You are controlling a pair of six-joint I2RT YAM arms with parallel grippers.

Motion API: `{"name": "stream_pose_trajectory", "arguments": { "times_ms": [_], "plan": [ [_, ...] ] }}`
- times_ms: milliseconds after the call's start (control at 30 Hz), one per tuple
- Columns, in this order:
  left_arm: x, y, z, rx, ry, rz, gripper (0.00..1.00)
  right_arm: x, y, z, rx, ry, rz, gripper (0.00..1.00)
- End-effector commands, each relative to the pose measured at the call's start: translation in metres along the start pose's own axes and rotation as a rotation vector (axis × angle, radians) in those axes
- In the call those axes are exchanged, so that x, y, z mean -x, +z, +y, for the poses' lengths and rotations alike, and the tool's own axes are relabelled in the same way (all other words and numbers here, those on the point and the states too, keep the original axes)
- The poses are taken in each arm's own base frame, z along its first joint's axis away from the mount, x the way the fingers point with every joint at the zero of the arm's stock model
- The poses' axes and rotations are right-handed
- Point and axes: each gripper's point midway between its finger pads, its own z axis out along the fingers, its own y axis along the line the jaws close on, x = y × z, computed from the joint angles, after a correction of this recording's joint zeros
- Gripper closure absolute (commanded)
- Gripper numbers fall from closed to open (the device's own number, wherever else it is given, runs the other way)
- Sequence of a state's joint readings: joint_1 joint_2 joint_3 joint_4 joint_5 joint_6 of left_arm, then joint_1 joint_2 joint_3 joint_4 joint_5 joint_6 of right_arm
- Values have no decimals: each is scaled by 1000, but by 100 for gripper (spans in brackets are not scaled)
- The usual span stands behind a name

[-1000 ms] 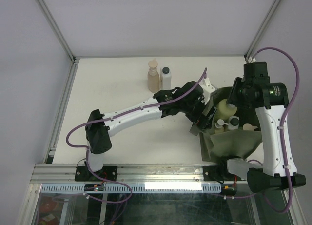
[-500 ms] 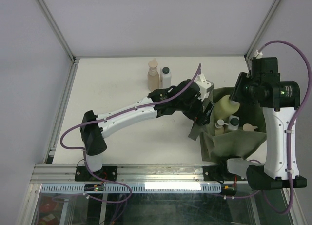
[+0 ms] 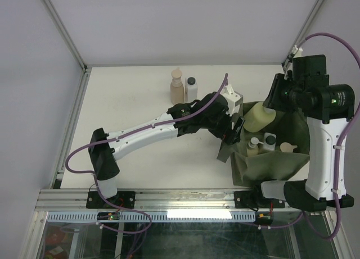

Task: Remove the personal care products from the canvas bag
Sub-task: Take out the care product from the canvas bag, then place the care product at the center of the board.

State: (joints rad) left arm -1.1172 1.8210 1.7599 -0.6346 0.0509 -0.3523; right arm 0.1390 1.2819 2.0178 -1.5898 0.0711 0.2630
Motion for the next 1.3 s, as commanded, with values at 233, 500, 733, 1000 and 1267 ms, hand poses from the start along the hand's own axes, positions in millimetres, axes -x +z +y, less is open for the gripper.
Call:
{"name": "stream_pose_trajectory", "arguments": {
  "times_ms": [233, 500, 733, 1000, 1267],
  "plan": [
    [46, -36, -10, -34, -15, -157, 1, 33, -37, 36, 186, -43, -193, 100],
    [97, -86, -35, -150, 37, -435, 1, 35, -44, 43, 220, -51, -202, 100],
    [130, -84, -68, -223, 284, -594, 1, 34, -42, 47, 240, -53, -187, 100],
    [143, -54, -75, -200, 413, -687, 1, 34, -42, 51, 256, -54, -179, 100],
    [127, -16, -81, -257, 482, -664, 1, 34, -43, 53, 269, -57, -175, 100]
  ]
}}
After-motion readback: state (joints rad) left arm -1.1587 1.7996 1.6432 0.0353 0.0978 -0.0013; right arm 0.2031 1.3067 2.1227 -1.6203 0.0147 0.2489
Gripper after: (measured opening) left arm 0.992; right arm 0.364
